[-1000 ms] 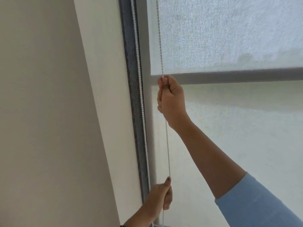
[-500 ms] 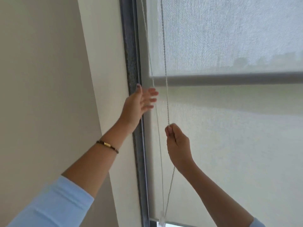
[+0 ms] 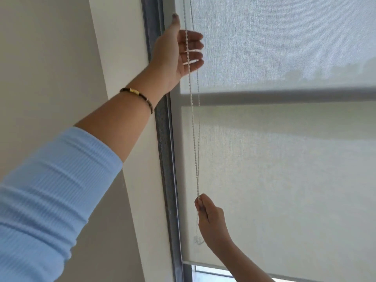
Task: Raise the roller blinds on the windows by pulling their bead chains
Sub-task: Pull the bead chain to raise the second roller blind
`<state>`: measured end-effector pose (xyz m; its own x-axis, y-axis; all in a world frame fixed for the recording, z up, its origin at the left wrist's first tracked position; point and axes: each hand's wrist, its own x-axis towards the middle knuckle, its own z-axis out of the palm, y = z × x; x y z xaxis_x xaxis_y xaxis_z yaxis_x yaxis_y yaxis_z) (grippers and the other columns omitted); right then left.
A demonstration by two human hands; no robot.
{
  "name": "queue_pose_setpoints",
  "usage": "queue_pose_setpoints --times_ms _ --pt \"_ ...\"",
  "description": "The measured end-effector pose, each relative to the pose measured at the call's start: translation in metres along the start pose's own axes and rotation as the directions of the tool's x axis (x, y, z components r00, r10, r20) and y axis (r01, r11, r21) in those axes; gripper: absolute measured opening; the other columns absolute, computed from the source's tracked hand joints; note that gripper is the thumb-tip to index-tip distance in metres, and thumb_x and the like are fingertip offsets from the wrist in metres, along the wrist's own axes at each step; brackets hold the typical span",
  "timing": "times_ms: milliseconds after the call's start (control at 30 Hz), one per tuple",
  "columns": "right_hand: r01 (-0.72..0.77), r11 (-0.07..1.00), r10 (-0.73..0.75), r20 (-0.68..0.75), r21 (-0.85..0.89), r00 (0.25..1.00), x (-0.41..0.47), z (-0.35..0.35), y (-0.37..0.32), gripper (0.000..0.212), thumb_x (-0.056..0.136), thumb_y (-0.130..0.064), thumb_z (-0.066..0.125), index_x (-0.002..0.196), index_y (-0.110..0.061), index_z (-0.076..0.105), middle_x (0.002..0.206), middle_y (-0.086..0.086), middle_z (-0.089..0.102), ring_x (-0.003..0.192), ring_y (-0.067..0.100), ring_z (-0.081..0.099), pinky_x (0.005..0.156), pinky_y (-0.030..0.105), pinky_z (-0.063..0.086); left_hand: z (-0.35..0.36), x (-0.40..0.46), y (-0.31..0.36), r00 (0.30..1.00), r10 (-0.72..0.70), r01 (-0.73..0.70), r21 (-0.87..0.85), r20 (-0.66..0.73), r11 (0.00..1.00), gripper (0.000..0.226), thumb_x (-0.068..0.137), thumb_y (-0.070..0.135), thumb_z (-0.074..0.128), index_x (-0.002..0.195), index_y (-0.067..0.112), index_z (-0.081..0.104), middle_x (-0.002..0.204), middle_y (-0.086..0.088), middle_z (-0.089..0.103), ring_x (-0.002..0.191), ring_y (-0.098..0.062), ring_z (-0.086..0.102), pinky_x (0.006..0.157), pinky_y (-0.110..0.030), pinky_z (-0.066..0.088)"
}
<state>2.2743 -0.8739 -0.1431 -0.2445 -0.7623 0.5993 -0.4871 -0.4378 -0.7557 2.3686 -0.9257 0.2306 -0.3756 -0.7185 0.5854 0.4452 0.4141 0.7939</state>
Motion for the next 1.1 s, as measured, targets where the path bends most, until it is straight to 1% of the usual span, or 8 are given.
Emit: queue_pose_setpoints --times_ms 167,300,467,667,767,900,1000,1100 --pt "-0.05 0.998 0.051 0.039 -0.03 0.998 -0.011 0.007 0.003 0.045 0.086 0.005 0.033 0.07 -0.037 0.032 0.063 -0.008 0.034 0.056 0.009 0.025 0.054 0.024 0.025 0.017 0.022 0.022 0.993 0.022 -0.023 -0.012 -0.114 1.0 0.051 0.104 0.027 0.034 0.073 0.005 0.068 0.063 -0.002 0.052 0.054 -0.013 0.045 0.056 -0.023 0.047" --pt "-0.078 0.995 0.084 0.083 -0.067 0.993 -0.014 0.008 0.009 0.038 0.087 -0.003 0.031 0.069 -0.038 0.031 0.062 -0.008 0.034 0.055 0.01 0.026 0.054 0.024 0.024 0.03 0.018 0.027 0.99 0.01 -0.038 -0.195 -0.141 0.98 0.049 0.104 0.025 0.035 0.056 0.024 0.031 0.06 0.007 0.016 0.045 -0.01 0.012 0.04 -0.015 0.014" --pt "-0.143 0.977 0.173 0.192 -0.159 0.966 -0.026 0.003 0.026 0.038 0.087 0.0 0.032 0.073 -0.035 0.032 0.068 0.007 0.043 0.059 0.01 0.027 0.058 0.025 0.03 0.042 -0.02 -0.003 0.997 0.061 -0.072 -0.259 -0.05 0.963 0.055 0.103 0.044 0.044 0.052 0.029 0.03 0.049 0.01 0.021 0.039 -0.008 0.015 0.033 -0.015 0.015" --pt "-0.317 0.928 0.369 0.389 -0.195 0.844 -0.035 0.0 0.038 0.029 0.091 0.0 0.043 0.086 -0.023 0.06 0.08 -0.009 0.062 0.074 0.012 0.056 0.079 0.037 0.051 0.028 -0.064 -0.057 0.997 -0.05 0.029 -0.33 -0.057 0.944 0.058 0.1 0.052 0.046 0.051 0.027 0.027 0.047 0.012 0.02 0.037 -0.005 0.014 0.031 -0.014 0.014" --pt "-0.377 0.926 0.347 0.361 0.014 0.866 -0.006 -0.009 0.019 0.054 0.075 0.028 0.044 0.107 -0.01 0.065 0.102 0.009 0.068 0.098 0.023 0.06 0.075 0.03 0.051 0.023 -0.075 -0.068 0.998 -0.045 0.026 -0.342 -0.048 0.939 0.057 0.099 0.053 0.047 0.052 0.027 0.027 0.048 0.012 0.02 0.037 -0.005 0.015 0.031 -0.014 0.015" --pt "-0.25 0.923 0.157 0.305 0.294 0.939 0.053 -0.049 -0.048 0.035 0.087 -0.019 0.068 0.122 -0.014 0.065 0.122 0.013 0.07 0.107 0.019 0.068 0.077 0.017 0.055 0.02 -0.092 -0.082 0.997 -0.06 0.038 -0.334 -0.057 0.942 0.055 0.1 0.053 0.046 0.054 0.027 0.027 0.048 0.012 0.021 0.037 -0.005 0.014 0.032 -0.014 0.014" --pt "-0.246 0.768 0.054 0.323 0.591 0.945 0.099 -0.085 -0.109 0.048 0.091 0.0 0.06 0.138 0.002 0.05 0.113 0.021 0.068 0.088 0.002 0.069 0.083 -0.012 0.031 0.018 -0.109 -0.101 0.996 -0.075 0.054 -0.349 -0.048 0.935 0.052 0.101 0.051 0.045 0.057 0.028 0.029 0.047 0.01 0.022 0.036 -0.005 0.014 0.032 -0.014 0.011" --pt "-0.271 0.597 -0.038 0.363 0.755 0.931 0.137 -0.104 -0.161 0.057 0.089 -0.022 0.039 0.143 -0.007 0.047 0.131 0.015 0.063 0.121 0.012 0.062 0.107 0.032 0.042 0.014 -0.129 -0.124 0.99 -0.129 0.103 -0.336 -0.054 0.936 0.053 0.101 0.053 0.044 0.057 0.027 0.028 0.047 0.009 0.02 0.036 -0.005 0.013 0.035 -0.013 0.011"
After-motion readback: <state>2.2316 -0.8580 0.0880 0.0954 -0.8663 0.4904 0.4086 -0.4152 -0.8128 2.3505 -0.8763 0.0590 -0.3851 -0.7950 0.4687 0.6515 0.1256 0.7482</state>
